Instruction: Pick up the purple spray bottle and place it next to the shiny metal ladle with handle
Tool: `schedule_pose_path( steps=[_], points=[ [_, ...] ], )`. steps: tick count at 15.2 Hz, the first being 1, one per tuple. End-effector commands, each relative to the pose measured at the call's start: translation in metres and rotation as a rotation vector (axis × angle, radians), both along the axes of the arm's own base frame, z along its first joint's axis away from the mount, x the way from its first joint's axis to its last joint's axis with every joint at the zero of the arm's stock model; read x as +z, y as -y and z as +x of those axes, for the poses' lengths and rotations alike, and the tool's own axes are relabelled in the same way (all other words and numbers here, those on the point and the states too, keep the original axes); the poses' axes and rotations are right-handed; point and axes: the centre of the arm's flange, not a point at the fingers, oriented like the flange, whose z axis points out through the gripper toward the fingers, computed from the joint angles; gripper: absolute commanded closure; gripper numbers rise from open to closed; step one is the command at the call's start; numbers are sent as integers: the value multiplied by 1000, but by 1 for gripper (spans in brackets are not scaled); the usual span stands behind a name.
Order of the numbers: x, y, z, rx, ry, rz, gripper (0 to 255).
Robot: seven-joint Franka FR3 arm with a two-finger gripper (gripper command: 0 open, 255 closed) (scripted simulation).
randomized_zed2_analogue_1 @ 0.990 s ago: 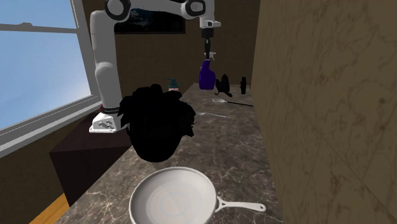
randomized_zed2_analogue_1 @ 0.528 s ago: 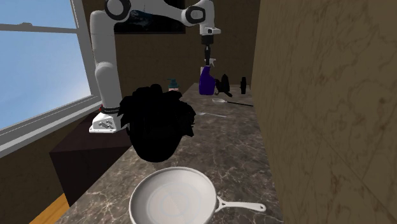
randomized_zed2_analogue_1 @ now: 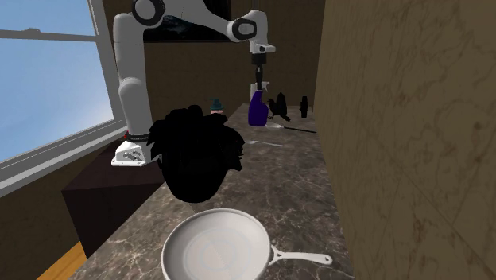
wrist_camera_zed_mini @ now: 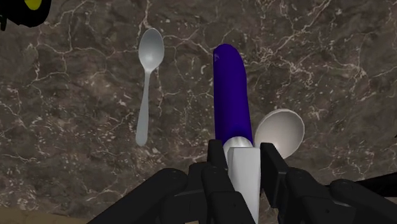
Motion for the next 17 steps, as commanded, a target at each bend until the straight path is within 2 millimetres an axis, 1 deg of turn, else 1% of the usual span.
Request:
schedule_pose_path(
  steps=[1, 9, 17],
  points=[
    [-11, 0, 0, 0, 1, 0, 255],
    [-52, 0, 0, 0, 1, 0, 255],
    [-52, 0, 0, 0, 1, 0, 255]
  ],
)
